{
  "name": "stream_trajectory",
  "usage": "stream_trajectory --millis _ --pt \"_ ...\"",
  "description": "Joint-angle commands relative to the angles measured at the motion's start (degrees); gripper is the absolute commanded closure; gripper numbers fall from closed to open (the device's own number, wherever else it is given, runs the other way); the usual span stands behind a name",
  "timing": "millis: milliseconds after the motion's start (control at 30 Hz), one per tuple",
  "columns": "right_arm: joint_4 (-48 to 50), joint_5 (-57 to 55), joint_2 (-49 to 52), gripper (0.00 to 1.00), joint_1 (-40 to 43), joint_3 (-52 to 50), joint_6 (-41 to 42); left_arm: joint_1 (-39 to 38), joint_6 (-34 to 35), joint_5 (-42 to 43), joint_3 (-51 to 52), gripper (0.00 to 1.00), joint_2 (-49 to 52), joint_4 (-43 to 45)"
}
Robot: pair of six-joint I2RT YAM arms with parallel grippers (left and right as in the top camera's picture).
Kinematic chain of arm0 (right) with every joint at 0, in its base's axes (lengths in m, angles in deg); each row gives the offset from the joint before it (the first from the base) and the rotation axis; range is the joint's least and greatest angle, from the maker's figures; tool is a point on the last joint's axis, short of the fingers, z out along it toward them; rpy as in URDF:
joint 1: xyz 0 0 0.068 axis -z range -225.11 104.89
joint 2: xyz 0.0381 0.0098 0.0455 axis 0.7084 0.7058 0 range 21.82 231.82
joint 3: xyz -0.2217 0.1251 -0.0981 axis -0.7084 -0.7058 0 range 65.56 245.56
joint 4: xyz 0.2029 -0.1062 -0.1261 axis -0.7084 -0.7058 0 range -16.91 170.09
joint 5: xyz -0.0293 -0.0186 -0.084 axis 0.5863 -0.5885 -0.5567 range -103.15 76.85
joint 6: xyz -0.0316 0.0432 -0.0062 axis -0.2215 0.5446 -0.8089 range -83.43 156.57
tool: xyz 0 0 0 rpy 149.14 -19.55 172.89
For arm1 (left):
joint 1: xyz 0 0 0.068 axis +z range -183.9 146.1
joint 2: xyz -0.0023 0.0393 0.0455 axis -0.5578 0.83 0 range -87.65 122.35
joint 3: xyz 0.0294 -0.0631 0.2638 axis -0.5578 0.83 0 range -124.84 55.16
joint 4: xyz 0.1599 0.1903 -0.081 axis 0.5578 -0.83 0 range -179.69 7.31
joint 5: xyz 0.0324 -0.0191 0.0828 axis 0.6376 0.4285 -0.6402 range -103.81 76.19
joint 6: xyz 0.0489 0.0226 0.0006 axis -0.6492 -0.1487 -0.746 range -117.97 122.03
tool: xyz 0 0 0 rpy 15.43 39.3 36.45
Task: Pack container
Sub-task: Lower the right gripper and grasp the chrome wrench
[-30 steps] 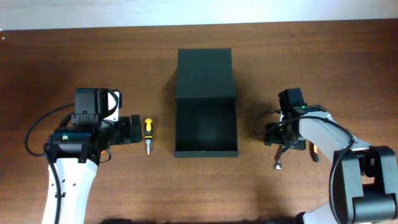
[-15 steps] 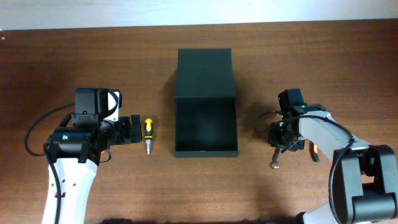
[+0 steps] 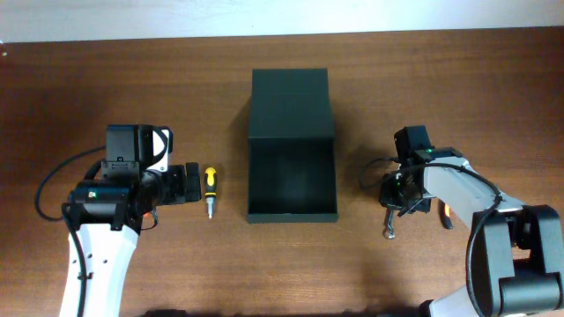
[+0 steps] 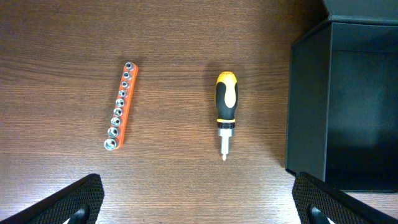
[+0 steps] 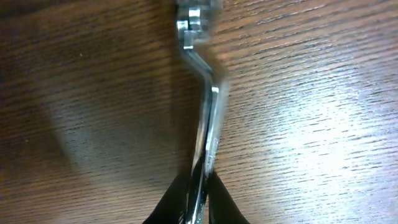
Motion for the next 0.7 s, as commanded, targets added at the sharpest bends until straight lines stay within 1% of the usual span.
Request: stream_trajectory --millis 0,133,467,567,667 --pt "0.0 1.1 3.7 0.94 -0.5 -2.6 0.5 0.0 0.5 -0.6 -1.0 0.01 0.1 0.0" --pt "0.0 1.1 3.7 0.96 -0.5 -2.6 0.5 0.0 0.5 -0.6 -1.0 0.01 0.1 0.0" --pt "0.3 0.7 3.4 0.96 -0.5 -1.6 0.2 0.0 0.5 -0.6 -1.0 0.01 0.1 0.0" --pt "-1.9 0.7 1.8 0.96 -0.6 1.5 -0.2 0.0 0.5 -0.6 -1.0 0.01 0.1 0.0" --pt "-5.9 0.7 -1.0 0.96 -1.5 7.0 -3.9 0.0 0.5 -0.6 -1.0 0.01 0.1 0.0"
